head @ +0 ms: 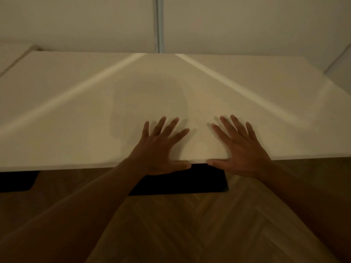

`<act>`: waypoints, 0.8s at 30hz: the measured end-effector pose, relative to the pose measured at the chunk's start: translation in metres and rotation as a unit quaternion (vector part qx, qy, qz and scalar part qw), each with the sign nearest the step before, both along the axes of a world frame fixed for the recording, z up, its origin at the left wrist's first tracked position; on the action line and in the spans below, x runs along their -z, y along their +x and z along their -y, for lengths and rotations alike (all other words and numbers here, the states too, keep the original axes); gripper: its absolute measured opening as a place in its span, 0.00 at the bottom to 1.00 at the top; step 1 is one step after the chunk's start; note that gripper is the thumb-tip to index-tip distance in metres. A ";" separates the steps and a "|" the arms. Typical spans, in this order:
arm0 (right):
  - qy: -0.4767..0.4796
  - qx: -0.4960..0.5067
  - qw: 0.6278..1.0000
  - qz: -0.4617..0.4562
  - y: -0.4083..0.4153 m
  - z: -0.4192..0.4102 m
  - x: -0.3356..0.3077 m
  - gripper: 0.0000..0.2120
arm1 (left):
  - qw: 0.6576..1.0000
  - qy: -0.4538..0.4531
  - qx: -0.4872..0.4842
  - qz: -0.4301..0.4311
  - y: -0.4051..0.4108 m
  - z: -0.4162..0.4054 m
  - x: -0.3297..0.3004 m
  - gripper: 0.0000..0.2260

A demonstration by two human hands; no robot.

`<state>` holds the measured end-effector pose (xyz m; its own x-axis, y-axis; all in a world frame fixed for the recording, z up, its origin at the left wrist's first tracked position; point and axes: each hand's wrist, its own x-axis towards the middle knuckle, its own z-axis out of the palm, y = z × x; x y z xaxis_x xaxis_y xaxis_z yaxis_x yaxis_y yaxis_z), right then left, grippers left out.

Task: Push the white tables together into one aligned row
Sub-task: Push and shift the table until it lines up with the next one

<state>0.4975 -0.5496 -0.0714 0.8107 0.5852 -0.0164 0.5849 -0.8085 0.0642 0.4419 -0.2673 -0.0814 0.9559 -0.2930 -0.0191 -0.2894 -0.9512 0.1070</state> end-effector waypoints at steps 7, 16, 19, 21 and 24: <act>-0.031 -0.010 0.999 0.002 0.024 0.046 0.011 0.52 | 1.000 0.011 -0.005 -0.010 0.027 0.061 0.013 0.45; -0.010 -0.034 0.999 0.022 0.032 0.050 0.020 0.48 | 0.999 0.010 -0.012 0.031 0.025 0.062 0.017 0.45; -0.018 -0.028 0.999 0.024 0.033 0.049 0.021 0.48 | 0.999 0.008 -0.009 0.035 0.024 0.061 0.015 0.44; -0.023 -0.030 0.999 0.036 0.032 0.049 0.023 0.48 | 0.999 0.017 -0.002 0.036 0.025 0.061 0.015 0.44; -0.020 -0.035 0.998 0.051 0.033 0.051 0.026 0.47 | 0.999 0.026 0.001 0.038 0.025 0.060 0.015 0.44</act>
